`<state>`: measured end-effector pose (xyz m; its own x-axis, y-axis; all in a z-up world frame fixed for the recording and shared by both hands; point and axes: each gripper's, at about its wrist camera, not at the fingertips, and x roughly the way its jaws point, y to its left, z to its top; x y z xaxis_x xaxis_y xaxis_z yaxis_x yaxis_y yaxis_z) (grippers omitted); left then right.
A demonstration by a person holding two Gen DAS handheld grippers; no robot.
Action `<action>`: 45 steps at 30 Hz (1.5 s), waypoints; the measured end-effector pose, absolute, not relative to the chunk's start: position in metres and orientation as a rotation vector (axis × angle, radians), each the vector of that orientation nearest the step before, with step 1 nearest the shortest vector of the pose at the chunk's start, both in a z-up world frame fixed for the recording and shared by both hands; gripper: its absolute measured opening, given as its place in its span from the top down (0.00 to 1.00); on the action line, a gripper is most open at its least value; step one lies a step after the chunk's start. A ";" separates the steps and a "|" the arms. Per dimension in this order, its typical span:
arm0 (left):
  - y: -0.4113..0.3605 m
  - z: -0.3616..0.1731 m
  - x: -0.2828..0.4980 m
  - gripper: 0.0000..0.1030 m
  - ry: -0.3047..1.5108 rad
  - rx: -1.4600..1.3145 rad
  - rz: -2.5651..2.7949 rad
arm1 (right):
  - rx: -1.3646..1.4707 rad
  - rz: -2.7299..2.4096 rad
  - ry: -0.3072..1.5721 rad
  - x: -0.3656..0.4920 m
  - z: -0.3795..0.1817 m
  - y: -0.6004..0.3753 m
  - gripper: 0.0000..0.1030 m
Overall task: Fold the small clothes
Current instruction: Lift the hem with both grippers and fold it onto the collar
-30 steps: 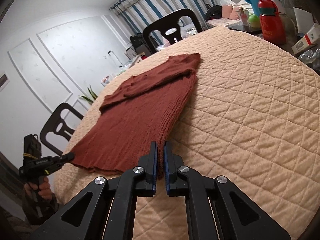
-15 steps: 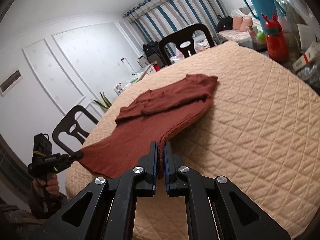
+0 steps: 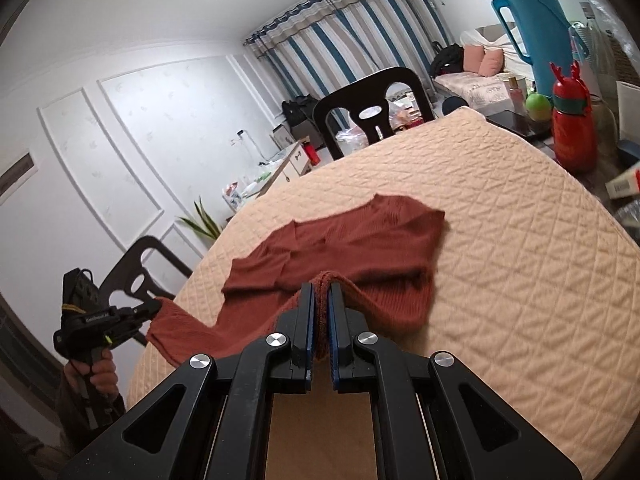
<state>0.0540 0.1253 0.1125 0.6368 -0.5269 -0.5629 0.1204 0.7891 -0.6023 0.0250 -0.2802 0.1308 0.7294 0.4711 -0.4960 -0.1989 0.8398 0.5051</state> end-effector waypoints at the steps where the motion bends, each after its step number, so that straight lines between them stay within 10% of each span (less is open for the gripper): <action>1: 0.125 0.113 0.061 0.92 0.805 -0.560 -0.387 | 0.449 0.377 0.660 0.032 0.132 -0.281 0.94; 45: 0.101 0.048 0.253 0.90 0.985 -0.544 -0.201 | 0.573 0.168 0.940 0.232 0.059 -0.291 0.91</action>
<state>0.2528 0.1012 0.0484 0.5472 -0.3998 -0.7354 -0.0802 0.8495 -0.5215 0.2324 -0.2914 0.0586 0.5891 0.3780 -0.7142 0.1071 0.8395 0.5327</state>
